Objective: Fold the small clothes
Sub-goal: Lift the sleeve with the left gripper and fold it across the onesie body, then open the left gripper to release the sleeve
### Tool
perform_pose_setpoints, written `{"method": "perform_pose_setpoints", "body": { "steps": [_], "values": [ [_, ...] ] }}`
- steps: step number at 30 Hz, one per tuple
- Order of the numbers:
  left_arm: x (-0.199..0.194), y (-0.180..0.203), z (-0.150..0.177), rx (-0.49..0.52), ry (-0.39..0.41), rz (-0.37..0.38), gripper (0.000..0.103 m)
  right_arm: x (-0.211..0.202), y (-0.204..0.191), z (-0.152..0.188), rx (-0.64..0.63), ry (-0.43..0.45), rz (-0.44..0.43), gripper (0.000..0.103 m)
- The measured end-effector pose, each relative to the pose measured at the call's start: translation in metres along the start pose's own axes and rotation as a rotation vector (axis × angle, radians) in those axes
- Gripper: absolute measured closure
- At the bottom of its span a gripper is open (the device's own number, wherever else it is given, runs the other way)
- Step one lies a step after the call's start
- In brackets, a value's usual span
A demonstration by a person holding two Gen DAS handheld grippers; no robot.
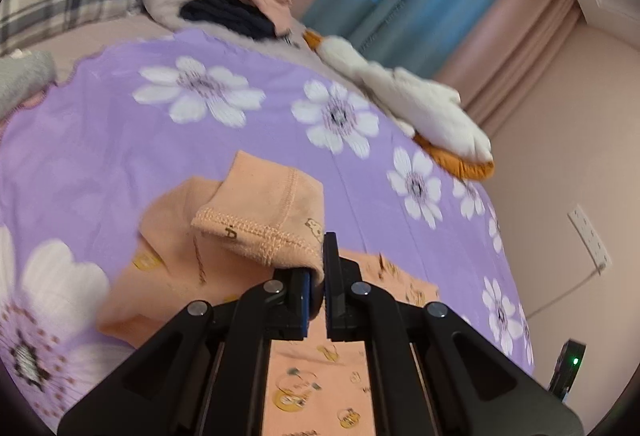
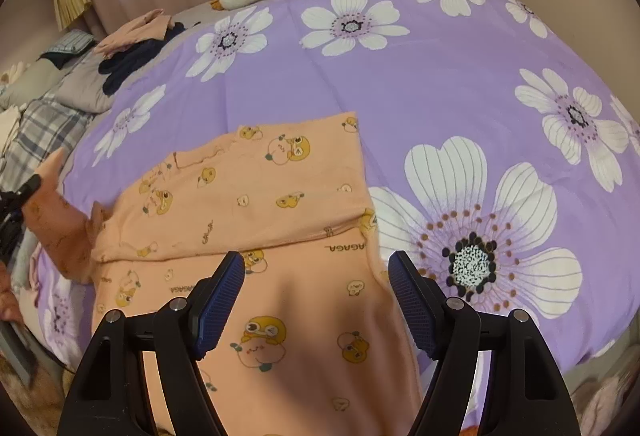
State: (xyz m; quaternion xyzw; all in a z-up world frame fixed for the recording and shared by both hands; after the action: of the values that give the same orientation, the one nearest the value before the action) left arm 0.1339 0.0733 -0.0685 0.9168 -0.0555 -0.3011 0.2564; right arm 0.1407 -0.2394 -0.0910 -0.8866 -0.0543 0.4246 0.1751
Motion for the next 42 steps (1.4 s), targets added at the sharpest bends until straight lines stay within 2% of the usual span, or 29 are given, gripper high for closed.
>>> {"method": "perform_pose_setpoints", "body": {
  "steps": [5,12,17,26,28,30,31,32,33,36,40,42],
  "values": [
    [0.034,0.003,0.033,-0.026,-0.119,0.021,0.099,0.002,0.003,0.002,0.007,-0.010,0.000,0.029],
    [0.070,-0.010,0.069,-0.076,-0.271,-0.026,0.100,0.004,0.008,0.003,0.016,-0.020,0.004,0.029],
    [0.081,-0.020,0.084,-0.082,-0.336,-0.074,0.099,0.008,0.009,0.004,0.018,-0.031,0.003,0.029],
    [0.079,-0.025,0.083,-0.119,-0.364,-0.071,0.096,0.015,0.008,0.007,0.013,-0.055,-0.006,0.029],
    [0.076,-0.023,0.080,-0.126,-0.378,-0.065,0.088,0.016,0.007,0.007,0.009,-0.057,-0.007,0.029],
    [0.071,-0.019,0.076,-0.129,-0.379,-0.050,0.062,0.016,0.005,0.006,0.006,-0.059,-0.005,0.029],
    [0.066,-0.016,0.073,-0.124,-0.380,-0.041,0.054,0.016,0.005,0.006,0.004,-0.059,-0.005,0.029],
    [0.062,-0.014,0.071,-0.119,-0.384,-0.040,0.037,0.015,0.004,0.005,0.000,-0.057,-0.005,0.029],
    [0.055,-0.012,0.067,-0.110,-0.382,-0.057,0.025,0.015,0.003,0.005,-0.004,-0.055,-0.005,0.029],
    [0.027,-0.015,0.051,-0.086,-0.310,-0.091,0.018,0.014,-0.003,0.004,-0.021,-0.053,-0.006,0.029],
    [-0.009,-0.041,0.032,-0.136,-0.226,-0.127,0.014,0.014,-0.016,0.001,-0.063,-0.049,-0.016,0.029],
    [-0.025,-0.058,0.027,-0.146,-0.193,-0.188,0.014,0.014,-0.025,0.000,-0.090,-0.048,-0.027,0.029]
  ]
}}
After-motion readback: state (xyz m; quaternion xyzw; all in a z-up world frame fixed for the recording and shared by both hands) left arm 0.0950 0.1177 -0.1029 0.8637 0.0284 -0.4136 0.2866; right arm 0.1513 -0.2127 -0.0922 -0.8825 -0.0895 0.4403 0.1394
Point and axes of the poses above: each gripper's, at about its wrist camera, not at the fingertips, and x roughly the way its jaws point, y to its right, z to its underside, the point moved 3 cm from there along x, roughly the way its jaws point, and after that the axes turned 4 degrees about x, right-handed, at the moved point
